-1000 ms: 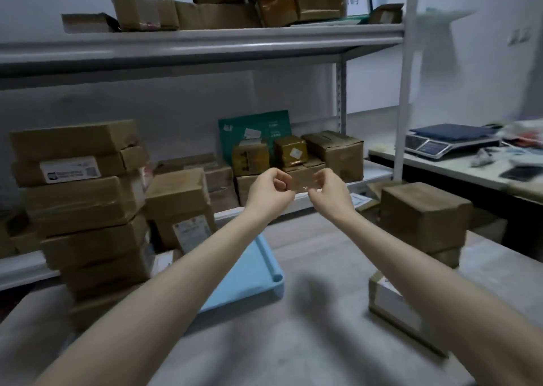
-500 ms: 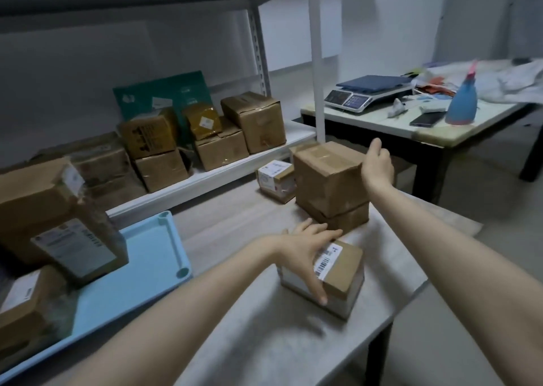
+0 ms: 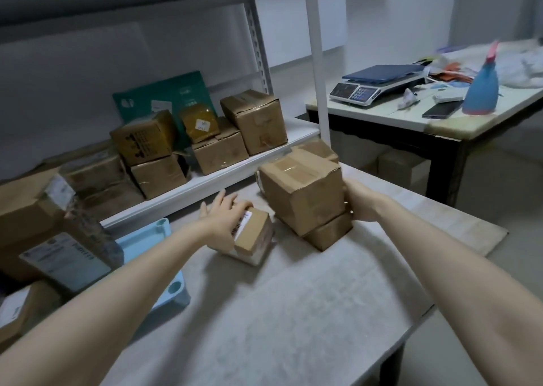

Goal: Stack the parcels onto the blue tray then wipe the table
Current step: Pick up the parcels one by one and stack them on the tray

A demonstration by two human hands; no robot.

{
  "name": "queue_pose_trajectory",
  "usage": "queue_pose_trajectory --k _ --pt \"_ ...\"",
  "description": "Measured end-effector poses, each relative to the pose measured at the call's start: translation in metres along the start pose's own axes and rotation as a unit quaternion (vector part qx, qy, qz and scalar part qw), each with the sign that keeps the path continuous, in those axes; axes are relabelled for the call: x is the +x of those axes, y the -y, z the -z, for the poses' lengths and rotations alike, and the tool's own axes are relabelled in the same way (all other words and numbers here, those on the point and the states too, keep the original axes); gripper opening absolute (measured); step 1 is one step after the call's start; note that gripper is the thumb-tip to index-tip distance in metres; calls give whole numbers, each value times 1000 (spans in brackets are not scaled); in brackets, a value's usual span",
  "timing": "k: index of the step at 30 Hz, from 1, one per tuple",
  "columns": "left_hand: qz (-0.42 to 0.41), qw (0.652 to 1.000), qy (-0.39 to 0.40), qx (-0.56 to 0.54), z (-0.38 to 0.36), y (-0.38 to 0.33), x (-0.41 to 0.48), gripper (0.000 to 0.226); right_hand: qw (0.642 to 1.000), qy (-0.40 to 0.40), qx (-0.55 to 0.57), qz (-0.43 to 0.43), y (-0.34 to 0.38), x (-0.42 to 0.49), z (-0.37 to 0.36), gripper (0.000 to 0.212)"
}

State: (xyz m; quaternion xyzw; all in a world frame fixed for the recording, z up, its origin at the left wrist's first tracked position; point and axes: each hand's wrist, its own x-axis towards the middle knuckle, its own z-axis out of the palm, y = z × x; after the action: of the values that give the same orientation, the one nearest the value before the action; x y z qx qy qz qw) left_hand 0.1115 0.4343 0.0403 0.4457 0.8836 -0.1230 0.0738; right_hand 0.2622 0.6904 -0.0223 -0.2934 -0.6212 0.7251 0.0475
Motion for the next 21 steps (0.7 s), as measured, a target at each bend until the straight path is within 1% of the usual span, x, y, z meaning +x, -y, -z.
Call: queue_pose_trajectory --k 1,2,3,4,5,6,7,8,10,12,13,14,15,17,18,20,21 --pt "23 1000 -8 5 -4 3 5 101 999 28 -21 -10 2 6 -7 32" --pt "52 998 -20 2 -9 7 9 105 998 30 -46 -6 5 14 -13 28" --pt "84 996 -36 -20 -12 12 12 106 998 -4 -69 11 9 20 -18 24" --pt "114 990 -53 -58 -14 17 16 102 991 -79 -96 41 14 29 -20 21" --pt "133 984 -71 -99 -14 23 21 92 973 -182 -123 77 18 38 -19 18" --pt "141 977 -92 -133 -13 28 25 77 940 -283 -159 106 22 47 -17 16" --pt "148 968 -116 -164 -9 33 28 62 910 -349 -190 114 26 56 -16 19" --pt "159 957 -139 -200 -4 35 31 53 895 -381 -207 106 31 65 -17 30" --pt "185 922 -169 -295 7 35 36 43 892 -393 -202 92 41 83 -20 52" --pt "186 876 -205 -395 18 29 38 35 898 -394 -176 89 48 99 -23 70" --pt "172 856 -229 -430 23 24 38 35 900 -393 -168 86 52 105 -22 79" --pt "140 848 -247 -448 27 19 38 37 904 -386 -165 82 54 110 -21 89" --pt "94 848 -252 -456 31 15 39 41 908 -374 -172 78 54 115 -21 98" --pt "-12 861 -228 -454 38 6 35 52 911 -343 -219 69 55 119 -27 112" --pt "-59 871 -204 -442 42 2 31 60 908 -333 -245 67 55 120 -30 114" --pt "-140 899 -152 -387 47 -5 25 79 900 -326 -282 67 60 123 -38 112" --pt "-165 916 -125 -344 48 -7 22 85 897 -328 -288 64 62 123 -42 110"
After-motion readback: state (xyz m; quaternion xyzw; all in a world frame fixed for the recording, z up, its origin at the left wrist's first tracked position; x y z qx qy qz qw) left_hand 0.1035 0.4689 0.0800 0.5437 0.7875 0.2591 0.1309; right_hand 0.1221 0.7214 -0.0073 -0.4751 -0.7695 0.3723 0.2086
